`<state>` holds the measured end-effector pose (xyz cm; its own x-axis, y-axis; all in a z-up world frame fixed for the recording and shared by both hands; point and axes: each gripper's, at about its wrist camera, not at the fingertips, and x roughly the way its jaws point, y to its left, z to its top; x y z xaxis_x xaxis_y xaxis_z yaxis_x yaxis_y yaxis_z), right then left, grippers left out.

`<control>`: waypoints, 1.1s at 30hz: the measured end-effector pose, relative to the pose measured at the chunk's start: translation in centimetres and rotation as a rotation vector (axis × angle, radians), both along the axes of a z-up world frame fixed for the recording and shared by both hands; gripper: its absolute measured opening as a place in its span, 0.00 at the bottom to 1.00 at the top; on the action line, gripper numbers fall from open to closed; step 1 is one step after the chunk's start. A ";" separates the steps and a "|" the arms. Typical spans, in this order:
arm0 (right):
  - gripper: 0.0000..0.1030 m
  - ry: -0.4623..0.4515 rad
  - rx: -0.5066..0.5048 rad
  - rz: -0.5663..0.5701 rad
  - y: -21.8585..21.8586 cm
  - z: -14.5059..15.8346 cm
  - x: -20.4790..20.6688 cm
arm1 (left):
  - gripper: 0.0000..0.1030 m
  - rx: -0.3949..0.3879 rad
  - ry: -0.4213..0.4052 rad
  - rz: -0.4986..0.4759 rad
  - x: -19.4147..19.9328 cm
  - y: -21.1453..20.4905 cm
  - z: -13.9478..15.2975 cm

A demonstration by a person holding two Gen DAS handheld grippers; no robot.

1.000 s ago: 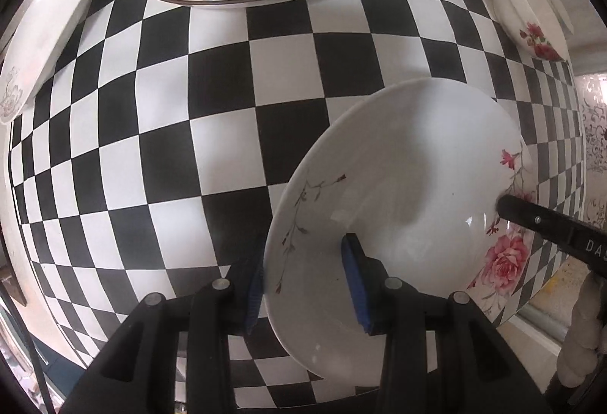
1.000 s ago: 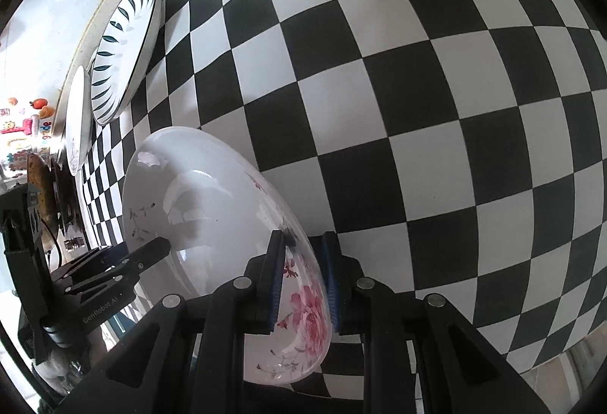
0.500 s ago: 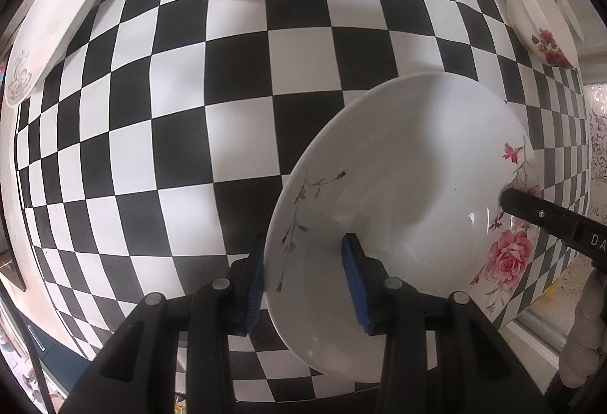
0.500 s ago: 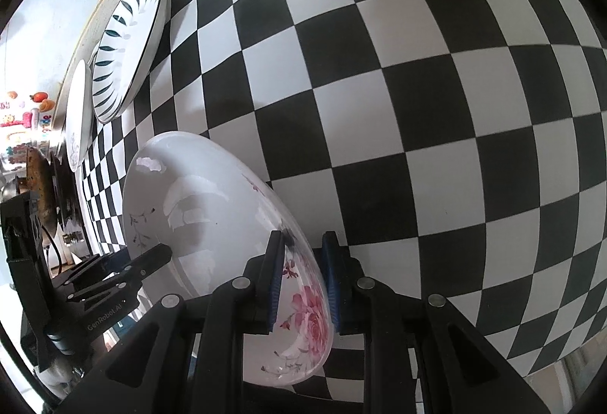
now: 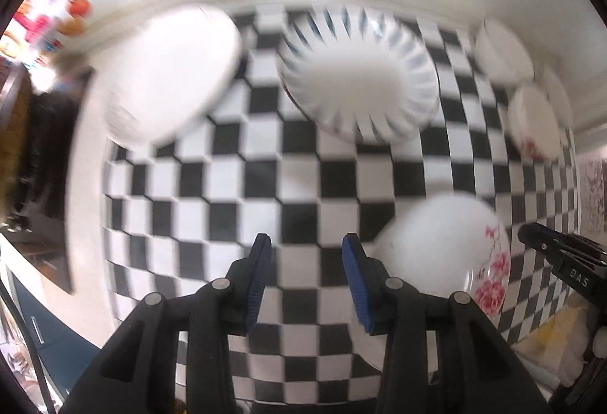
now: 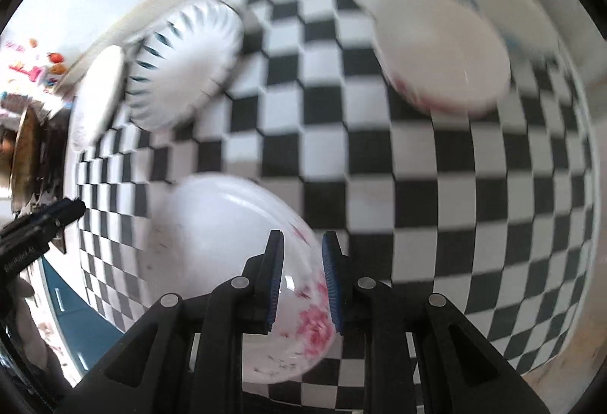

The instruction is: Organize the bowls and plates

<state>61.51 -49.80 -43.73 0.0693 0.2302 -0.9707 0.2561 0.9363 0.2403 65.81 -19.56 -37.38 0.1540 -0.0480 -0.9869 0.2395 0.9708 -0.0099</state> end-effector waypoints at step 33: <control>0.58 -0.009 0.170 0.207 25.7 -8.8 31.0 | 0.47 -0.161 0.111 0.370 21.2 26.8 -9.2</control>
